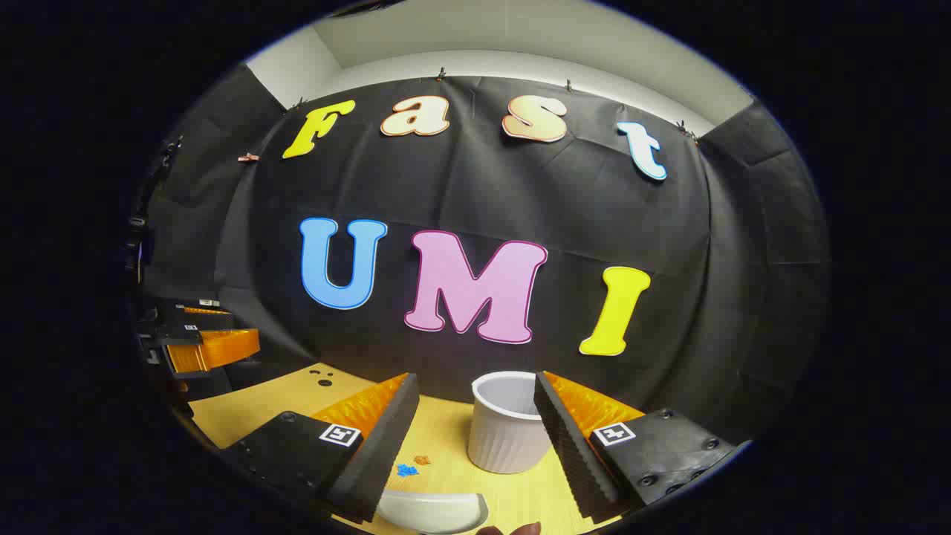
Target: Pick up the small broom and dustpan from the desktop, sweep the trash into the dustpan with the broom, and then empty the trash into the garbage bin.
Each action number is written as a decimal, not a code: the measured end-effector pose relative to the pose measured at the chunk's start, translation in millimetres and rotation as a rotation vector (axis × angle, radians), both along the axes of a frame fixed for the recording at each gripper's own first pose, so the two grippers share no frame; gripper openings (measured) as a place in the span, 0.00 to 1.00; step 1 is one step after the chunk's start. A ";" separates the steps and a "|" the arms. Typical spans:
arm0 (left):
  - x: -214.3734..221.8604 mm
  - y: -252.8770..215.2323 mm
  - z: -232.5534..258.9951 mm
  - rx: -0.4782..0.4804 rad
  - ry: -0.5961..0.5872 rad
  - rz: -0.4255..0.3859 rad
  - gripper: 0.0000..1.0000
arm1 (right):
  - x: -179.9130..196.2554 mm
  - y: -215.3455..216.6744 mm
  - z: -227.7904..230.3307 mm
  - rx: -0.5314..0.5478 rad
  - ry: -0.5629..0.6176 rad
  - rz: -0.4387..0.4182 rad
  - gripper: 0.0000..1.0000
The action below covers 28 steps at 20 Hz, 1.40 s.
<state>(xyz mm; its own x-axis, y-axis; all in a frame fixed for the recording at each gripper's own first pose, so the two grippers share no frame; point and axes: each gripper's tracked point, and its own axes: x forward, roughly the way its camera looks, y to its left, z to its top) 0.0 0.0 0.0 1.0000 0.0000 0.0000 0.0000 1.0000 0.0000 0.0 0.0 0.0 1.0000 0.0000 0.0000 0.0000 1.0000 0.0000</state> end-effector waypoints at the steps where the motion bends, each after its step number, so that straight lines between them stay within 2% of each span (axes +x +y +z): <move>1: 0.9 0.6 -1.6 0.001 0.003 0.001 0.95 | 1.0 2.7 0.8 0.002 0.002 0.004 0.97; 22: -0.7 1.8 -10.8 0.040 0.028 -0.027 0.95 | -1.2 9.5 -5.3 0.007 0.031 0.006 0.97; 24: -2.0 3.0 -12.3 0.042 0.034 -0.026 0.95 | -4.0 10.0 -20.0 0.002 0.080 0.020 0.97; 28: -4.4 7.2 -18.0 0.048 0.045 -0.020 0.95 | -32.0 20.3 -100.1 -0.003 0.384 0.121 0.98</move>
<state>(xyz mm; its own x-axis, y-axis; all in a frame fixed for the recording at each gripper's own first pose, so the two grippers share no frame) -4.4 7.2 -18.0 0.9988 -0.0184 -0.0449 0.0206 0.9987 0.0473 -32.0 20.3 -100.1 0.9200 0.1172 -0.3740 -0.1184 0.9928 0.0198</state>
